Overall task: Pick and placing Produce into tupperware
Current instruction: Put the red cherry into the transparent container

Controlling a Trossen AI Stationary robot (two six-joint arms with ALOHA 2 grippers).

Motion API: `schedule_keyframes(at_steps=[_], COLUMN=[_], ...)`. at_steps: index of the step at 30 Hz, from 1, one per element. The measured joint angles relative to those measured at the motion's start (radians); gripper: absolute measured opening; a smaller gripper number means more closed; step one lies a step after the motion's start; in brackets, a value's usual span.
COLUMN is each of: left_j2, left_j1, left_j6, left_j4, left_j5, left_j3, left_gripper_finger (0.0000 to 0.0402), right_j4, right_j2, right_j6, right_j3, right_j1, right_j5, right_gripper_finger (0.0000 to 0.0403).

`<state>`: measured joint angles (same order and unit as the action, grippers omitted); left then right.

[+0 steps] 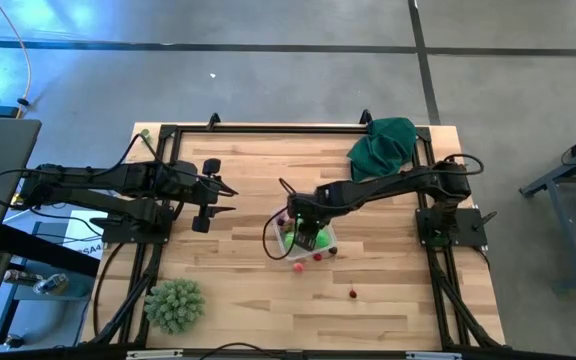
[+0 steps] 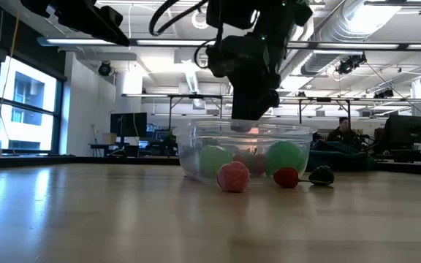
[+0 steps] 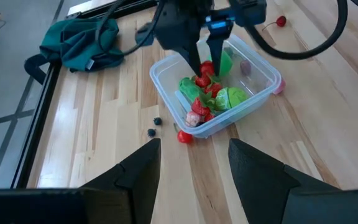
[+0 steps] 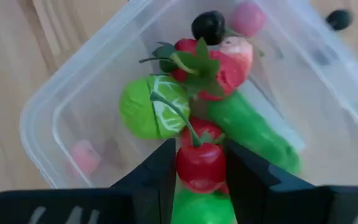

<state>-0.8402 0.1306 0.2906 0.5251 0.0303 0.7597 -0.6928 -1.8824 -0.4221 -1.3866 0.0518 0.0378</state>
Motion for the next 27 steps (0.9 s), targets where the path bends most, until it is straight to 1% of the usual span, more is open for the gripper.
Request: schedule_keyframes(at_steps=[6,12,16,23,27], left_j2=[0.0,0.0,0.0,0.0,0.0], left_j1=[0.0,0.0,0.0,0.0,0.0], left_j6=[0.0,0.0,0.0,0.0,0.0], left_j4=[0.0,0.0,0.0,0.0,0.0], left_j5=[0.0,0.0,0.0,0.0,0.0], left_j3=[0.0,0.0,0.0,0.0,0.0], left_gripper_finger=[0.0179,0.0179,0.0179,0.0179,0.0179], right_j4=[0.084,0.091,0.09,0.083,0.093], right_j2=[0.0,0.0,0.0,-0.001,0.001], right_j6=[-0.047,-0.056,-0.068,-0.048,-0.043], right_j3=[0.06,0.061,0.061,0.061,0.061], right_j1=[-0.019,-0.023,-0.028,-0.032,-0.032], right_j5=[0.028,0.011,0.008,-0.003,-0.003], right_gripper_finger=[0.0103,0.0108,0.0129,0.0181,0.0189])
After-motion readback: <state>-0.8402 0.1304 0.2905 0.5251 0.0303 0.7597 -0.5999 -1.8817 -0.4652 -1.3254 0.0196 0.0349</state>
